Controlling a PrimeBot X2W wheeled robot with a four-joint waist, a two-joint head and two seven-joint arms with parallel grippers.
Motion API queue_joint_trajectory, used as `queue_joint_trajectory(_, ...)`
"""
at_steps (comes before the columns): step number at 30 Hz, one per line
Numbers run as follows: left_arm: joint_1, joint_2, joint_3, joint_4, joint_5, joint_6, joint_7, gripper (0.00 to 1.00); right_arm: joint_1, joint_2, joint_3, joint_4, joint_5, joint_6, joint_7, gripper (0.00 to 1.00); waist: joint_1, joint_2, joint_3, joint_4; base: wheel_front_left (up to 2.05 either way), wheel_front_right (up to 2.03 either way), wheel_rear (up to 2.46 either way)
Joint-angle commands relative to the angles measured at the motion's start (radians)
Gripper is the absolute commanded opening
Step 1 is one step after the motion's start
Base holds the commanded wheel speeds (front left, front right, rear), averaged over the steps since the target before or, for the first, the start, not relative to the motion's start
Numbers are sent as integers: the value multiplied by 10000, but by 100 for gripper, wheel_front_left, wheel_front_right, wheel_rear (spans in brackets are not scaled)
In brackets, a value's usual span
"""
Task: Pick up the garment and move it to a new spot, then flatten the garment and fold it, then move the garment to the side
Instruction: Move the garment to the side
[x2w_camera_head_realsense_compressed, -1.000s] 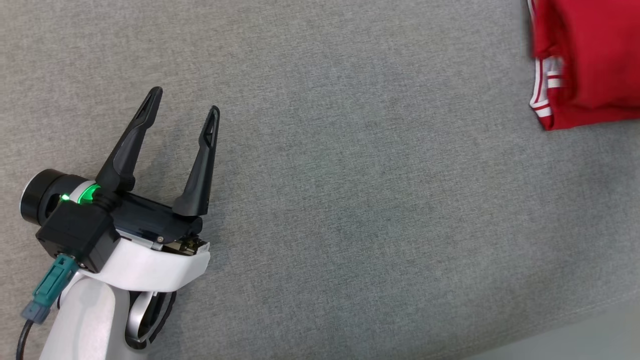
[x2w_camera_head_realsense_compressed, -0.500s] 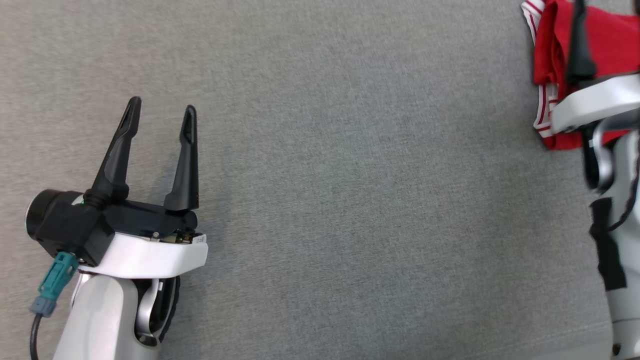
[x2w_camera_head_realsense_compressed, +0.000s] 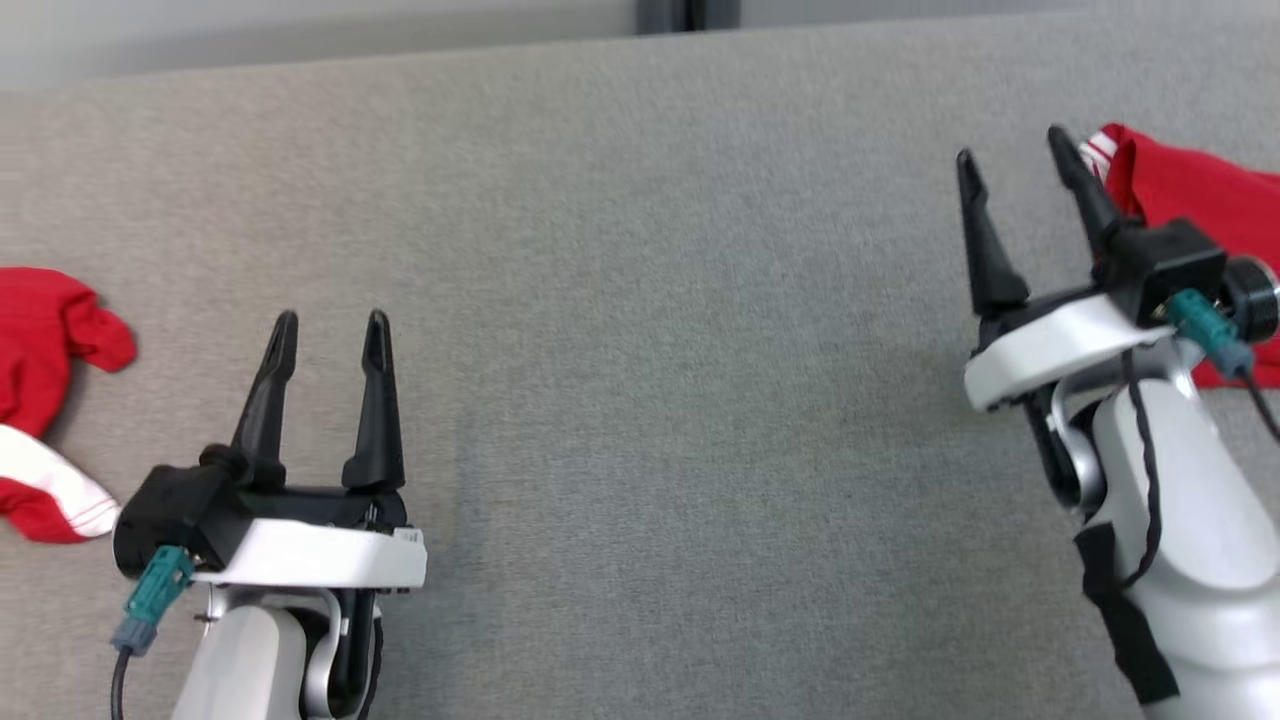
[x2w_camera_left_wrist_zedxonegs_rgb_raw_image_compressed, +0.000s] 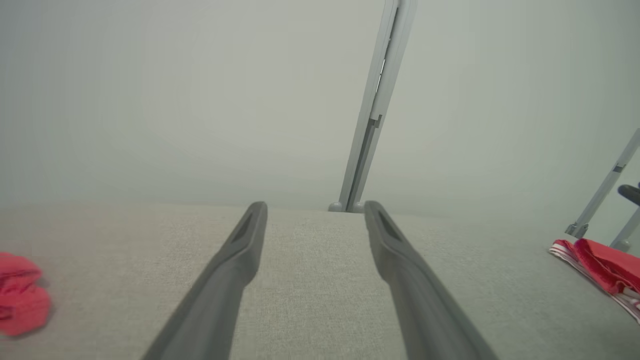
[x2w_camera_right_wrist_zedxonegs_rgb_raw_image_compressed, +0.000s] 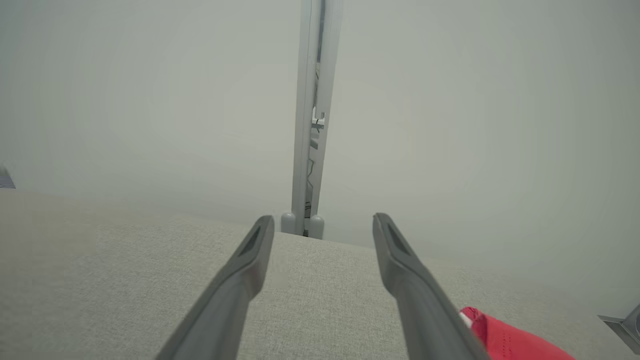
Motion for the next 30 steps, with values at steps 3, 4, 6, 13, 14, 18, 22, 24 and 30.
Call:
queue_joint_trajectory(3,339,-78,90,337,-187,-23,-76,100,893,96,237,-574,185,-2,-1,100,0,0,-866,452,0,0,0)
queue_joint_trajectory(4,436,-93,103,402,-170,-25,-86,100,1141,116,237,-722,158,-2,-1,100,0,0,-1000,486,0,0,0)
queue_joint_trajectory(6,587,-117,215,402,-74,-38,-97,100,1577,196,318,-1004,113,-2,-1,100,0,0,-1244,554,0,0,0)
queue_joint_trajectory(13,1269,-169,494,355,374,-38,-95,100,3137,420,232,-1771,401,-2,-3,100,0,0,-1868,705,0,0,0)
queue_joint_trajectory(14,1392,-184,554,347,442,-72,-96,100,3387,436,227,-1878,417,-2,-1,100,0,0,-1947,707,0,0,0)
queue_joint_trajectory(18,1884,-210,734,348,813,-242,-97,100,4232,495,244,-2402,477,-2,-1,100,0,0,-2333,680,0,0,0)
queue_joint_trajectory(22,2447,-260,993,219,1158,-402,-98,100,5146,538,122,-2992,579,-2,-1,100,0,0,-2774,684,0,0,0)
queue_joint_trajectory(24,2598,-271,1075,202,1136,-502,-96,100,5339,556,193,-3155,577,-2,-1,100,0,0,-2865,658,0,0,0)
queue_joint_trajectory(30,2952,-289,929,276,1308,-497,-97,100,5746,533,87,-3376,646,-2,-1,100,0,0,-3125,643,0,0,0)
